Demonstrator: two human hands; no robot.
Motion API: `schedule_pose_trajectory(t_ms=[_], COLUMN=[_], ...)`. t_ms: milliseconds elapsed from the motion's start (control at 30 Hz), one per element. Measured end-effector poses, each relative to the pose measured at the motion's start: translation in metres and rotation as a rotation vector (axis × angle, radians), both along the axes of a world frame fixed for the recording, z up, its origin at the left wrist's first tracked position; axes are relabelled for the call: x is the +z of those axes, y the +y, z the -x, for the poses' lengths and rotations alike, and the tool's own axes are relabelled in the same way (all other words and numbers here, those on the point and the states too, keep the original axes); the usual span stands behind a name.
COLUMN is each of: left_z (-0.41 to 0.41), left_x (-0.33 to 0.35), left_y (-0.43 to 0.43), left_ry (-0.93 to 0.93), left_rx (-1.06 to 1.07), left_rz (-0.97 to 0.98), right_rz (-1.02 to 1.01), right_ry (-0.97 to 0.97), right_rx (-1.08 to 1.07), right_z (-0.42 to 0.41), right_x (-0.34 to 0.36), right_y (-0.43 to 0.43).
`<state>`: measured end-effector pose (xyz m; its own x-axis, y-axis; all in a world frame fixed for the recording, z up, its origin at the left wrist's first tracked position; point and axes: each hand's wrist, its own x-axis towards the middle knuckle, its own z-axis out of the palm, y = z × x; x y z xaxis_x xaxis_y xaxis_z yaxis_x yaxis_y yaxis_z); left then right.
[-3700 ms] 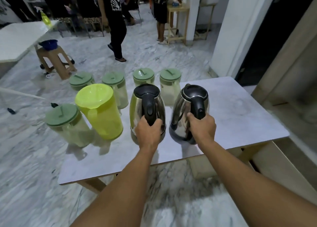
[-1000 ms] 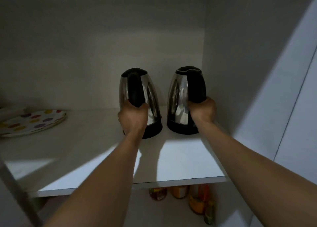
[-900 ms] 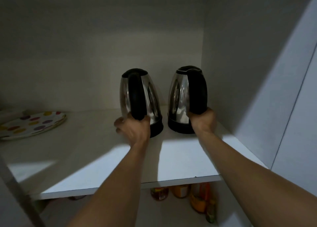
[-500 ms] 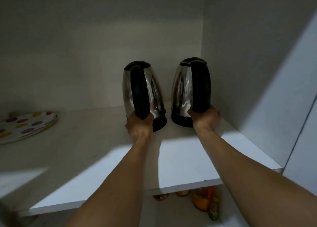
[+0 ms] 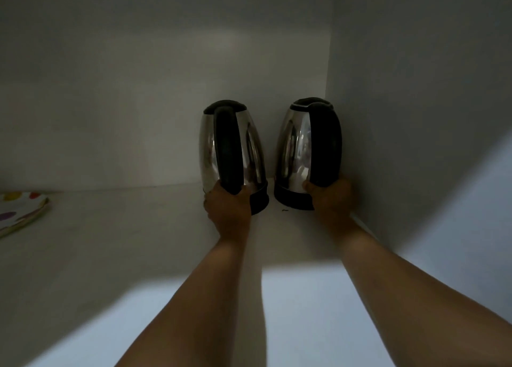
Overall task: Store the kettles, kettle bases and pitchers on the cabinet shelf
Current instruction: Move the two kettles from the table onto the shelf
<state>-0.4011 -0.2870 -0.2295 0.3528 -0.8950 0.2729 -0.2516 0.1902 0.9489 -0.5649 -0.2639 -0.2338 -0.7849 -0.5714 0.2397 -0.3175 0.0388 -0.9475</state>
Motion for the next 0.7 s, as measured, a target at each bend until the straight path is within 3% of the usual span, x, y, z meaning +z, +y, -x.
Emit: schedule_pose_trajectory(t_ms=[233,467,567,700], left_z=[-0.003,-0.031,-0.048,-0.089], left_x=[0.001,0.011,0.015,0.026], left_y=[0.001,0.021,0.055,0.114], left_ry=[-0.062,-0.290,-0.432,-0.715], left_rx=[-0.056,-0.174,-0.188,-0.065], left_rz=[-0.033,-0.106,-0.057,0.143], right_rz=[-0.028,-0.237,-0.261,-0.206], right_ry=[-0.007,0.023,0.054,0.339], right_rx=[0.022,0.157,0.071,-0.012], right_z=[0.006,0.004,-0.012,-0.057], right_x=[0.003,0.010,0.012,0.020], right_y=[-0.002,0.028,0.061,0.108])
